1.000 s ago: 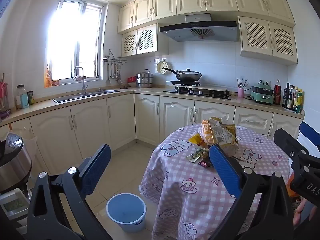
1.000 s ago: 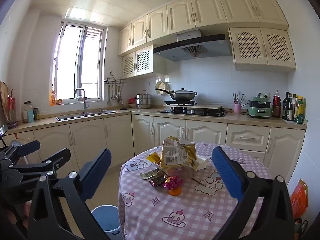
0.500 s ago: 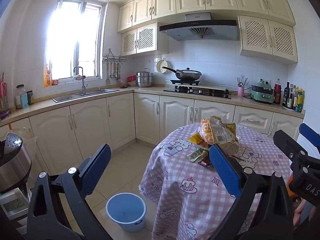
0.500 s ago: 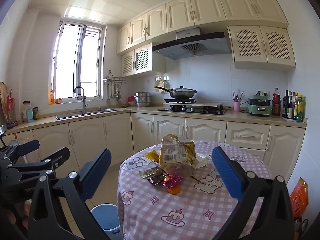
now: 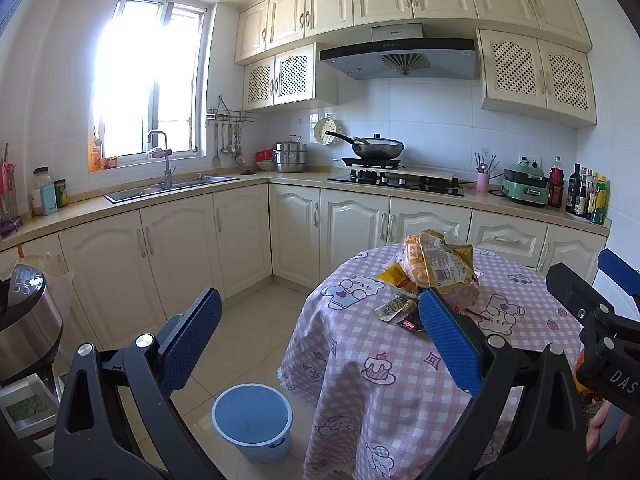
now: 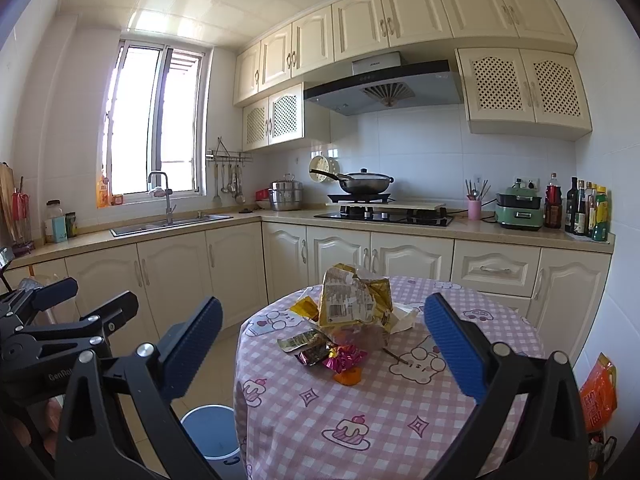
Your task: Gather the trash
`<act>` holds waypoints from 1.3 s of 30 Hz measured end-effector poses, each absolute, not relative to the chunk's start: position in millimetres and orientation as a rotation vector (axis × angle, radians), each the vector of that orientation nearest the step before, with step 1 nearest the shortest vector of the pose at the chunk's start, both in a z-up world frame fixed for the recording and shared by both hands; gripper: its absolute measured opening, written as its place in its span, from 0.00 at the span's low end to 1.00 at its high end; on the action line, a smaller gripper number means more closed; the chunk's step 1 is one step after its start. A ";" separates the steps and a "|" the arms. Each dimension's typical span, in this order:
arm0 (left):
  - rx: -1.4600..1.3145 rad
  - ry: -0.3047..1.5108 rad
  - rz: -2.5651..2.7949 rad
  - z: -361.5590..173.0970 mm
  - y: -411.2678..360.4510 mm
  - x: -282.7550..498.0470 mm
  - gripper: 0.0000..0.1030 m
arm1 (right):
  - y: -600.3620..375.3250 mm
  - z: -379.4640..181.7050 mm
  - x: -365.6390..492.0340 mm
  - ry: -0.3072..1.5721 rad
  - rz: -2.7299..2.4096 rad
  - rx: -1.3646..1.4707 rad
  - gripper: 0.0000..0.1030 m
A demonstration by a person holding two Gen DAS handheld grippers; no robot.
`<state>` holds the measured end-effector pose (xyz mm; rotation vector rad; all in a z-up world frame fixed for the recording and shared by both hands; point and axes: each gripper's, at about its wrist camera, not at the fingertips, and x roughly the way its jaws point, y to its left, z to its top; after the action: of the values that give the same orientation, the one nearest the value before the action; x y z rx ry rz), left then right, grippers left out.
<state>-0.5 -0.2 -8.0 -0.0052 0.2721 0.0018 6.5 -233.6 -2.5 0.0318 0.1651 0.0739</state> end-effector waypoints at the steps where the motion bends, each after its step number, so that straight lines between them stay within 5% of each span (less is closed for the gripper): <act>1: -0.005 0.274 0.003 -9.0 -0.8 4.1 0.93 | -233.4 -2.7 6.6 0.167 0.074 0.032 0.96; 39: -0.012 0.296 0.015 -3.7 0.6 15.6 0.93 | -233.7 1.9 21.9 0.205 0.079 0.037 0.96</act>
<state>15.6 0.6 -3.7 -0.0121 0.2957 0.0154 21.9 -233.7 1.9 0.0374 0.2052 0.0792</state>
